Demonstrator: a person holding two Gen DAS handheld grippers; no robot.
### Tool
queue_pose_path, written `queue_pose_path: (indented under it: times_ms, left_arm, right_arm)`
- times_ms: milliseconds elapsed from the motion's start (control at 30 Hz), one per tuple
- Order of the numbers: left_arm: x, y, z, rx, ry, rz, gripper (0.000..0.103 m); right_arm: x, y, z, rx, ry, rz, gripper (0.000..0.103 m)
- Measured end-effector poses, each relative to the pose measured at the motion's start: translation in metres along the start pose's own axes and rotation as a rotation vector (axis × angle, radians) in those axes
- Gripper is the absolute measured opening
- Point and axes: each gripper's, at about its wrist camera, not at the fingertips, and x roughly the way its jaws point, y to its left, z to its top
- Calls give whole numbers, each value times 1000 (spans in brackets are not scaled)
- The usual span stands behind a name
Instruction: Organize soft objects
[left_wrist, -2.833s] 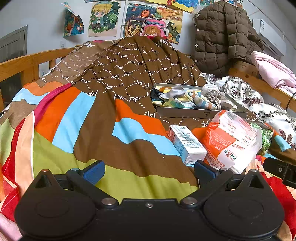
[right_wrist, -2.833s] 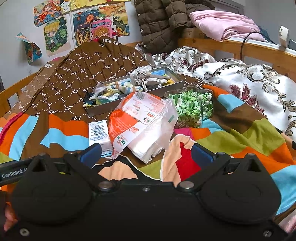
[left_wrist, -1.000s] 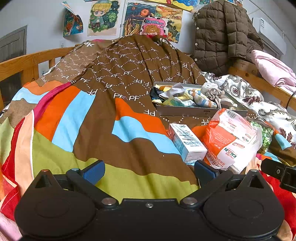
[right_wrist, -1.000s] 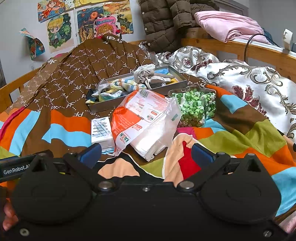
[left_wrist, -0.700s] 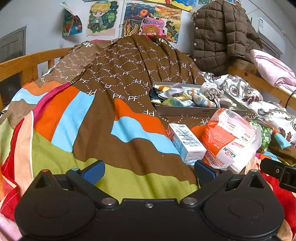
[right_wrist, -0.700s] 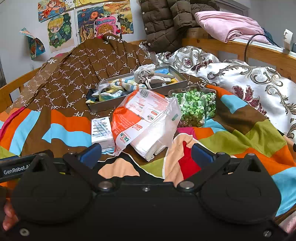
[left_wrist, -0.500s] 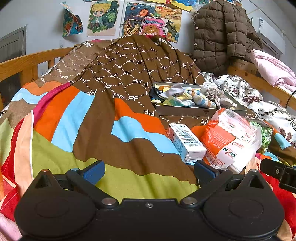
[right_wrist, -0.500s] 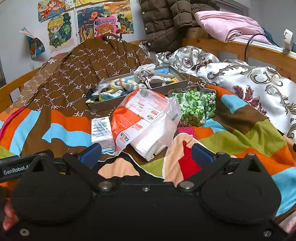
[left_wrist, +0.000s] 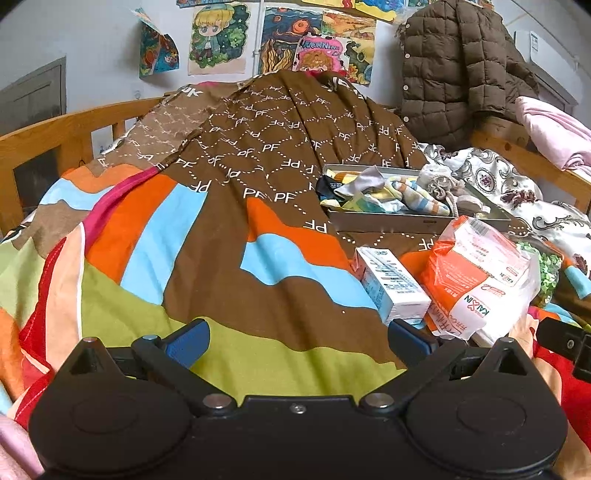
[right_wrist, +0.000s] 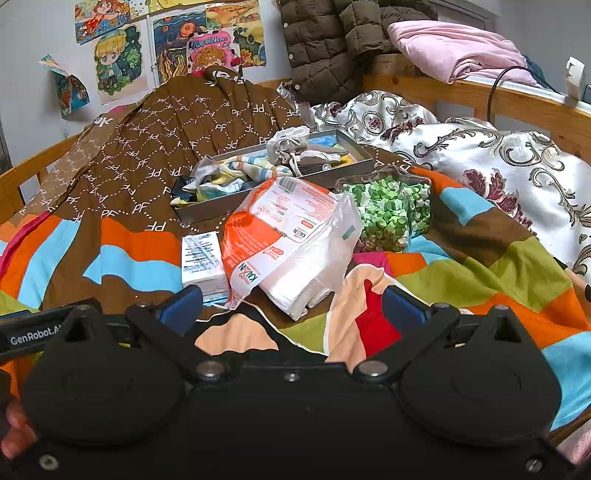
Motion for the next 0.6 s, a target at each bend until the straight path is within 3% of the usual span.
queue_pose_path:
  times_ms: [600]
  left_arm:
    - [-2,-2,1,12,-7,-2,102]
  right_arm:
    - [0,0,-1,-4,0,2,102]
